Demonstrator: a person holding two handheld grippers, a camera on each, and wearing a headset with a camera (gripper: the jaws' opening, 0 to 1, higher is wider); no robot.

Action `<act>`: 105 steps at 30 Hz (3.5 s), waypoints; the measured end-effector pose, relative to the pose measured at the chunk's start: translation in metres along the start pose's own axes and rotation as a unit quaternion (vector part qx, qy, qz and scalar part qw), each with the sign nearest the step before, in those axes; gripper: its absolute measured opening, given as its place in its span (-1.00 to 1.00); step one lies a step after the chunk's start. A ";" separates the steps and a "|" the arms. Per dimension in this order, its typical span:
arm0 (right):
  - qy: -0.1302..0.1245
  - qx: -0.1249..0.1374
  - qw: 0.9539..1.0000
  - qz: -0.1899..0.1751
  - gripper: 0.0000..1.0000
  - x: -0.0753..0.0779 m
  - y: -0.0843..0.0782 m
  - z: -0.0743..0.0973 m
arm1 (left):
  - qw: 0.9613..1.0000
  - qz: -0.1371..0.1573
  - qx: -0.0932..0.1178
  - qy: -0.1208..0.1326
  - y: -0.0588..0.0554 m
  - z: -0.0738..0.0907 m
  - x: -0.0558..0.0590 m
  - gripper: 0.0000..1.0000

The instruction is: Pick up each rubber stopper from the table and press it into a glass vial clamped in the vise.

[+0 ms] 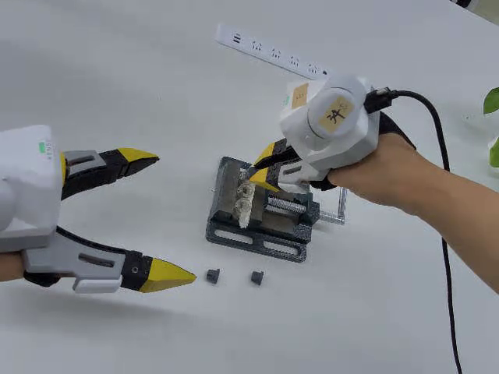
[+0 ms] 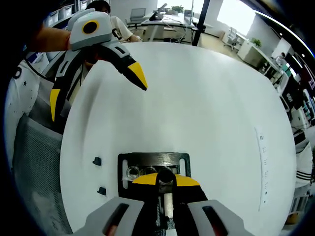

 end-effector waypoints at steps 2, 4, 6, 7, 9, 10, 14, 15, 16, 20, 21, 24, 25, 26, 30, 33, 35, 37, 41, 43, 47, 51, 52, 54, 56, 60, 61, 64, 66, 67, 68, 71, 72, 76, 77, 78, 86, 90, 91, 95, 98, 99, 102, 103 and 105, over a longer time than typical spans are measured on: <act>-0.002 -0.007 1.000 0.006 -0.89 0.000 0.001 0.000 | 1.000 0.000 0.000 -0.001 0.000 0.000 0.000 0.86; -0.003 -0.012 1.000 0.008 -0.89 0.001 0.000 -0.001 | 1.000 0.000 0.001 -0.001 0.000 -0.001 0.000 0.86; -0.002 -0.016 1.000 0.009 -0.90 -0.001 0.000 0.000 | 1.000 -0.001 0.002 -0.001 0.000 -0.001 0.000 0.85; -0.002 -0.018 1.000 0.009 -0.90 -0.001 0.000 0.000 | 1.000 -0.001 0.002 -0.001 0.000 -0.001 0.000 0.85; 0.000 -0.022 1.000 0.008 -0.90 0.000 0.000 -0.001 | 1.000 -0.001 0.003 -0.002 0.001 -0.001 0.000 0.85; 0.001 -0.024 1.000 0.008 -0.90 0.000 0.000 -0.001 | 1.000 -0.001 0.003 -0.002 0.001 -0.001 0.000 0.85; 0.000 -0.034 0.999 0.010 -0.91 -0.001 0.001 -0.001 | 1.000 -0.001 0.004 -0.001 0.001 -0.001 -0.001 0.85; -0.002 -0.037 0.999 0.009 -0.91 -0.001 0.001 -0.002 | 1.000 0.000 0.005 -0.001 0.001 -0.001 -0.001 0.85; -0.003 -0.041 0.999 0.011 -0.91 0.000 0.001 -0.001 | 1.000 0.000 0.006 -0.001 0.001 -0.001 -0.001 0.85; -0.005 -0.050 0.999 0.016 -0.92 0.002 0.000 -0.004 | 1.000 0.000 0.007 -0.001 0.001 -0.001 -0.001 0.85; -0.006 -0.052 0.998 0.018 -0.92 0.002 -0.001 -0.004 | 1.000 0.000 0.007 -0.001 0.001 -0.002 -0.001 0.85; -0.007 -0.058 0.998 0.019 -0.92 0.002 -0.001 -0.004 | 1.000 0.000 0.009 -0.002 0.002 -0.002 -0.001 0.85; -0.007 -0.059 0.998 0.019 -0.92 0.002 -0.001 -0.004 | 1.000 0.000 0.009 -0.002 0.002 -0.002 -0.001 0.85; -0.008 -0.061 0.998 0.021 -0.92 0.002 -0.001 -0.003 | 1.000 -0.001 0.009 -0.002 0.002 -0.003 -0.001 0.85; -0.005 -0.063 0.998 0.019 -0.91 0.005 -0.001 -0.005 | 1.000 0.000 0.010 -0.003 0.002 -0.004 -0.001 0.85; -0.001 -0.059 0.998 0.013 -0.91 0.005 -0.003 -0.004 | 1.000 0.000 0.010 -0.004 0.003 -0.005 0.000 0.85; -0.003 -0.057 0.998 0.019 -0.90 0.003 -0.002 -0.004 | 1.000 0.000 0.009 -0.004 0.003 -0.005 0.000 0.85; -0.004 -0.058 0.998 0.027 -0.90 0.003 -0.001 -0.004 | 1.000 0.001 0.009 -0.002 0.002 -0.004 0.000 0.85; -0.001 -0.054 0.998 0.013 -0.88 0.003 -0.001 -0.004 | 1.000 0.001 0.009 -0.001 0.002 -0.002 -0.001 0.85; 0.000 -0.051 0.999 0.009 -0.87 0.003 -0.001 -0.003 | 1.000 0.002 0.010 -0.001 0.002 -0.002 -0.002 0.85; 0.001 -0.046 0.999 0.009 -0.86 0.001 0.000 -0.004 | 1.000 0.002 0.011 0.001 0.002 -0.002 -0.002 0.85; 0.003 -0.042 0.999 0.005 -0.86 0.000 -0.001 -0.004 | 1.000 0.003 0.012 0.001 0.002 -0.002 -0.002 0.85; 0.003 -0.042 0.999 0.005 -0.85 0.000 -0.001 -0.004 | 1.000 0.003 0.011 0.001 0.002 -0.002 -0.002 0.85; 0.003 -0.040 0.999 0.003 -0.85 0.000 -0.002 -0.004 | 1.000 0.003 0.012 0.002 0.002 -0.002 -0.002 0.85; 0.002 -0.039 0.999 0.002 -0.84 0.001 -0.002 -0.005 | 1.000 0.004 0.013 0.002 0.002 -0.002 -0.002 0.85; 0.004 -0.035 0.999 -0.004 -0.81 0.000 -0.002 -0.005 | 1.000 0.004 0.013 0.002 0.002 -0.002 -0.002 0.85; 0.005 -0.034 0.999 -0.006 -0.80 -0.001 -0.002 -0.005 | 1.000 0.005 0.014 0.002 0.002 -0.002 -0.002 0.85; 0.007 -0.025 1.000 -0.012 -0.78 -0.001 0.001 0.000 | 1.000 0.005 0.013 0.002 0.002 -0.002 -0.003 0.85; 0.006 -0.016 1.000 -0.022 -0.78 0.001 0.003 0.004 | 1.000 0.005 0.013 0.002 0.002 -0.002 -0.003 0.85; 0.006 -0.013 1.000 -0.027 -0.80 0.001 0.004 0.006 | 1.000 0.005 0.013 0.002 0.002 -0.002 -0.003 0.85; 0.005 -0.010 1.000 -0.029 -0.81 0.001 0.004 0.009 | 1.000 0.005 0.013 0.002 0.002 -0.002 -0.003 0.84; 0.001 -0.003 0.999 -0.037 -0.87 0.005 0.002 0.011 | 1.000 0.005 0.011 0.000 0.001 -0.002 -0.002 0.84; 0.000 0.000 0.999 -0.039 -0.89 0.005 0.004 0.014 | 1.000 0.005 0.011 0.000 0.001 -0.002 -0.002 0.84; -0.003 0.005 0.999 -0.043 -1.00 0.008 0.001 0.013 | 1.000 0.004 0.011 -0.002 0.002 -0.003 -0.002 0.84; -0.002 0.006 0.999 -0.044 -1.00 0.007 0.001 0.012 | 1.000 0.003 0.011 -0.002 0.002 -0.003 -0.001 0.84; -0.001 0.007 0.999 -0.043 -1.00 0.006 0.001 0.012 | 1.000 0.003 0.010 -0.003 0.002 -0.003 -0.001 0.84; 0.007 0.008 0.999 -0.042 -1.00 0.003 0.002 0.007 | 1.000 0.003 0.007 -0.007 0.002 -0.004 -0.001 0.84; 0.009 0.007 0.999 -0.042 -1.00 0.002 0.001 0.005 | 1.000 0.003 0.007 -0.007 0.002 -0.004 -0.002 0.84; 0.009 0.007 0.999 -0.043 -1.00 0.003 0.000 0.004 | 1.000 0.003 0.006 -0.007 0.002 -0.004 -0.002 0.84; 0.011 0.006 0.999 -0.042 -1.00 0.002 0.001 0.003 | 1.000 0.004 0.006 -0.007 0.002 -0.004 -0.001 0.84; 0.011 0.006 0.999 -0.039 -1.00 0.002 0.000 0.002 | 1.000 0.005 0.007 -0.007 0.002 -0.004 -0.002 0.83; 0.011 0.005 0.999 -0.040 -1.00 0.003 0.000 0.002 | 1.000 0.004 0.007 -0.007 0.002 -0.004 -0.002 0.83; 0.012 0.005 0.999 -0.039 -1.00 0.003 0.000 0.002 | 1.000 0.004 0.008 -0.006 0.003 -0.004 -0.002 0.83; 0.012 0.005 0.999 -0.037 -1.00 0.002 0.000 0.002 | 1.000 0.004 0.008 -0.006 0.003 -0.004 -0.003 0.83; 0.012 0.004 0.999 -0.034 -1.00 0.003 0.000 0.002 | 1.000 0.004 0.009 -0.006 0.003 -0.004 -0.003 0.83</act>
Point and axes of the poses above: the centre of the closed fingertips' face, and the gripper's own axes: z roughly backward along the fingers, x roughly to its right, y roughly out of its top, the point moved 1 cm from there along z, roughly backward along the fingers, and after that the axes turned 12 degrees about -y, right-handed, at the moved point
